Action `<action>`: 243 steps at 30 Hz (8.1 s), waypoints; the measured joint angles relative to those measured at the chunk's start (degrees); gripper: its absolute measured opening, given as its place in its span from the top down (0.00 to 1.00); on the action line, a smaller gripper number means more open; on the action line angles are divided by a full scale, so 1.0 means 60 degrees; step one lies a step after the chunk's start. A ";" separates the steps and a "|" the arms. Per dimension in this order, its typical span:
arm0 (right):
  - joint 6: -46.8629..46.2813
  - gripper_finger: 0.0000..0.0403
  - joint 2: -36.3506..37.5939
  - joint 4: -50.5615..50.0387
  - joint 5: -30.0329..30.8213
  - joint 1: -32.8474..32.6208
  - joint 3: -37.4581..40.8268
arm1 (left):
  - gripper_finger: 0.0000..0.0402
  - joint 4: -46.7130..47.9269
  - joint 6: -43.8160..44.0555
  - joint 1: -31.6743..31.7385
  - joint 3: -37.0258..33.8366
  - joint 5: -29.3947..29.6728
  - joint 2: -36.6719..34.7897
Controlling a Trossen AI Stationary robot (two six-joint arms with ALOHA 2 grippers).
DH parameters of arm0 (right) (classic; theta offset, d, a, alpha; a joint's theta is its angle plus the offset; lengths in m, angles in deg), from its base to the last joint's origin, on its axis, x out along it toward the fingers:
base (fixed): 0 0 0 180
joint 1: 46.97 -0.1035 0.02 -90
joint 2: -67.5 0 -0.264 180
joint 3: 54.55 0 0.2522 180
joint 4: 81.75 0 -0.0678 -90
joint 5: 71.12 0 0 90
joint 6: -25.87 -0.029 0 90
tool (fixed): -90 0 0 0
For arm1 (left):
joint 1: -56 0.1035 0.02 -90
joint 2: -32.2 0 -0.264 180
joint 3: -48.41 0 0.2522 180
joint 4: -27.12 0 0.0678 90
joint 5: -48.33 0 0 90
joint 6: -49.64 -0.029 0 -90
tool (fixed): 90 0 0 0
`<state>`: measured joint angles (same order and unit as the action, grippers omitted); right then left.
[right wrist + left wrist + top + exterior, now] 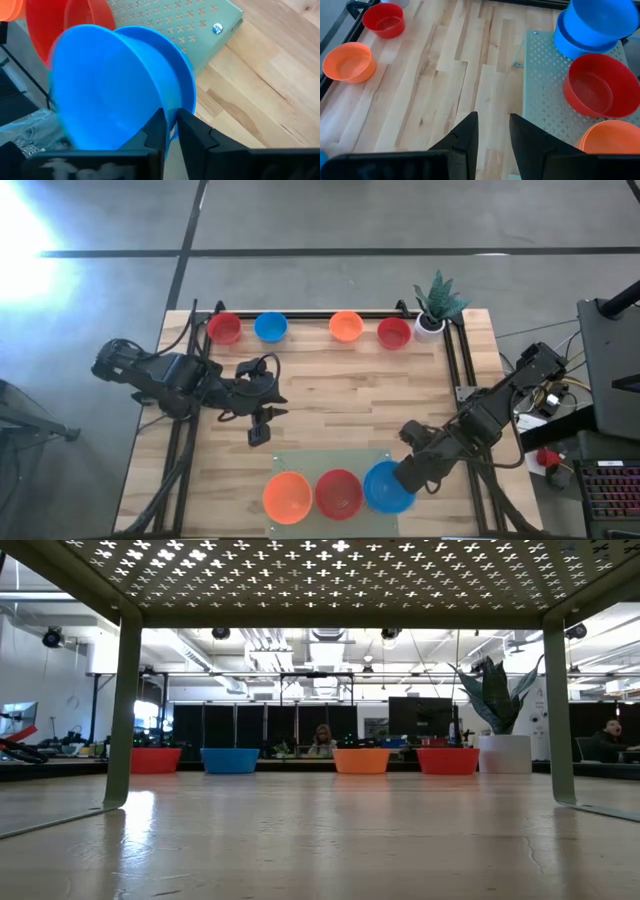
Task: Pick & Place Mini bowls
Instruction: Stack the bottom blue bowl on the blue bowl on the shelf, then stack the blue bowl on the blue bowl on the shelf
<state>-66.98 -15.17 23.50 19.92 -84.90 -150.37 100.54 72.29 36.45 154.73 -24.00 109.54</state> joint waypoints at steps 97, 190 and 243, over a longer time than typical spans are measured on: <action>0.4811 0.85 0.0321 0.2564 0.0499 0.0200 0.1089 | 0.74 -0.0007 0.0001 0.0007 0.0000 0.0007 0.0000; 0.9499 0.85 0.4342 0.0641 1.0615 0.0207 -0.0372 | 0.74 -0.3612 -0.2130 1.1496 -0.4945 -0.4875 -0.0004; 0.9481 0.85 0.4331 0.0670 1.0859 0.0207 -0.0374 | 0.74 -0.8767 -0.8331 1.1551 -0.8743 -0.4000 0.1506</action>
<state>-10.09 10.82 27.52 85.08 -83.66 -152.61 47.94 22.30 105.76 102.27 -47.99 118.58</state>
